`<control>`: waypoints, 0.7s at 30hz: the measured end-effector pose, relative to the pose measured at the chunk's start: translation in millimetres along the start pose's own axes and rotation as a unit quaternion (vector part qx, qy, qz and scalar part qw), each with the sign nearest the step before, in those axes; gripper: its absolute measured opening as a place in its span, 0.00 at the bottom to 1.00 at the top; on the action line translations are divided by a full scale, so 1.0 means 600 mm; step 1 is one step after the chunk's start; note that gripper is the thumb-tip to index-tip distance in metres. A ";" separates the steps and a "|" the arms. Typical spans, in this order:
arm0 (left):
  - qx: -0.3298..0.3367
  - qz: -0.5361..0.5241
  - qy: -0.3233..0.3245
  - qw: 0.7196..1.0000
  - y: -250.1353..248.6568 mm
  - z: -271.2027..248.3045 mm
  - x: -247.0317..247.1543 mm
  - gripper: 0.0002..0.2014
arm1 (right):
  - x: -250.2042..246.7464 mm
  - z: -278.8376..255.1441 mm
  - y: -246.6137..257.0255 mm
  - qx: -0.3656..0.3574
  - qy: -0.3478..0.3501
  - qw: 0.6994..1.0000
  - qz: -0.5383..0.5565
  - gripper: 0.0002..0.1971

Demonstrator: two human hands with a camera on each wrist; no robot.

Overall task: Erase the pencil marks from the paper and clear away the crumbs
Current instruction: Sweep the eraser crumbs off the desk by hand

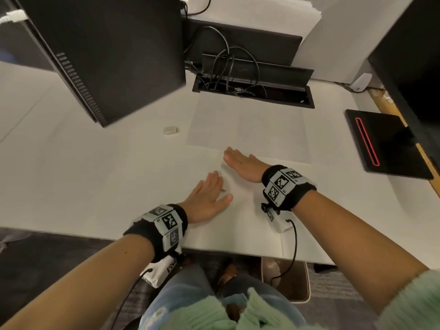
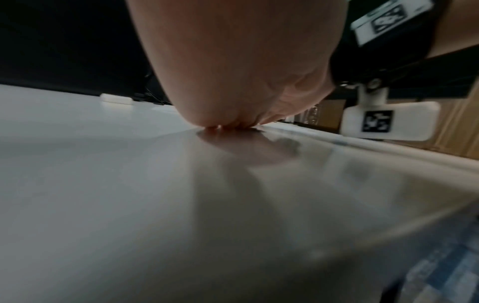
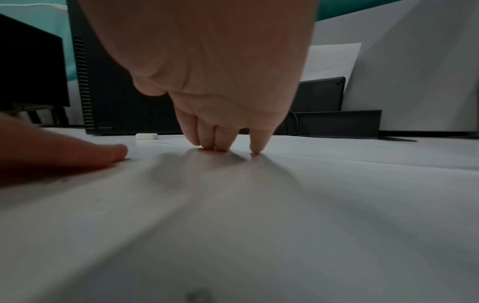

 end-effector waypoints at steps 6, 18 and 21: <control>-0.004 -0.169 -0.096 0.981 0.016 -0.040 -0.039 0.30 | -0.008 -0.035 -0.027 -0.013 -0.048 0.992 0.113 0.27; 0.010 -0.217 -0.134 0.967 0.019 -0.050 -0.046 0.28 | 0.039 -0.075 -0.041 0.009 -0.010 0.990 0.138 0.28; -0.064 -0.147 -0.226 0.961 0.089 -0.041 -0.094 0.30 | 0.063 -0.059 0.005 -0.024 0.028 0.992 0.117 0.28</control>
Point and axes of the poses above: each hand's wrist, its own z-axis towards the middle knuckle, its own x-axis out of the palm, y = z × x, the point moved 7 cm from there along z, towards the middle knuckle, and after that the axes turned 8 degrees about -y, right-handed, at the moved point
